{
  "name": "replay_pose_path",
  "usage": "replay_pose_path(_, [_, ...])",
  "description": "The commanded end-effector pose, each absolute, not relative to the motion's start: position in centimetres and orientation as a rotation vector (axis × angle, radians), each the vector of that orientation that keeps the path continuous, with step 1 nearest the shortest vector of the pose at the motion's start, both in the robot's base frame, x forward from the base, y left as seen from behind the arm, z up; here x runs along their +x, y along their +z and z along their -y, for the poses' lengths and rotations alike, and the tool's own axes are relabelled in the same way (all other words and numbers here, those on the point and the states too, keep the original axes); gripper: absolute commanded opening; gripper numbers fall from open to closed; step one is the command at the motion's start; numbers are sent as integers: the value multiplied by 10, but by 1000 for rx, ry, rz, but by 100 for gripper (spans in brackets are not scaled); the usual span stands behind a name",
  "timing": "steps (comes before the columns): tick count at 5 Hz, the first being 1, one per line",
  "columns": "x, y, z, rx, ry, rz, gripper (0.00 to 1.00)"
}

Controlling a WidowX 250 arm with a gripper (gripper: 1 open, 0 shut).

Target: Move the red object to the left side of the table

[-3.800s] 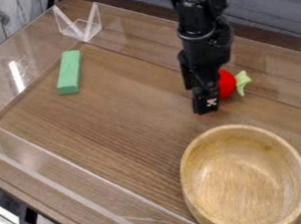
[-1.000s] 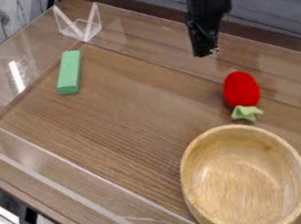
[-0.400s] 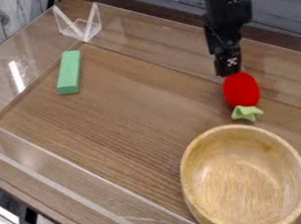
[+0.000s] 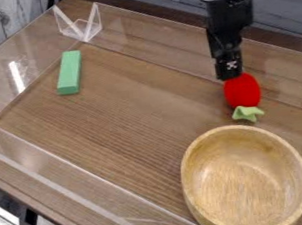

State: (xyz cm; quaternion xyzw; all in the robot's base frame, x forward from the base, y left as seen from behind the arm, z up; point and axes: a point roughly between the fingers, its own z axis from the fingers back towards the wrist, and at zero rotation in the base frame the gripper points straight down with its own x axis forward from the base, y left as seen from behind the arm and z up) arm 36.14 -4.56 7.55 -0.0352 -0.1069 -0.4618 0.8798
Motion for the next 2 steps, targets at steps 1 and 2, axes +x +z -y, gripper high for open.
replay_pose_path(1, [362,83,52,-68,-930,248,100])
replay_pose_path(2, [363,72,60,-77,-891,237,100])
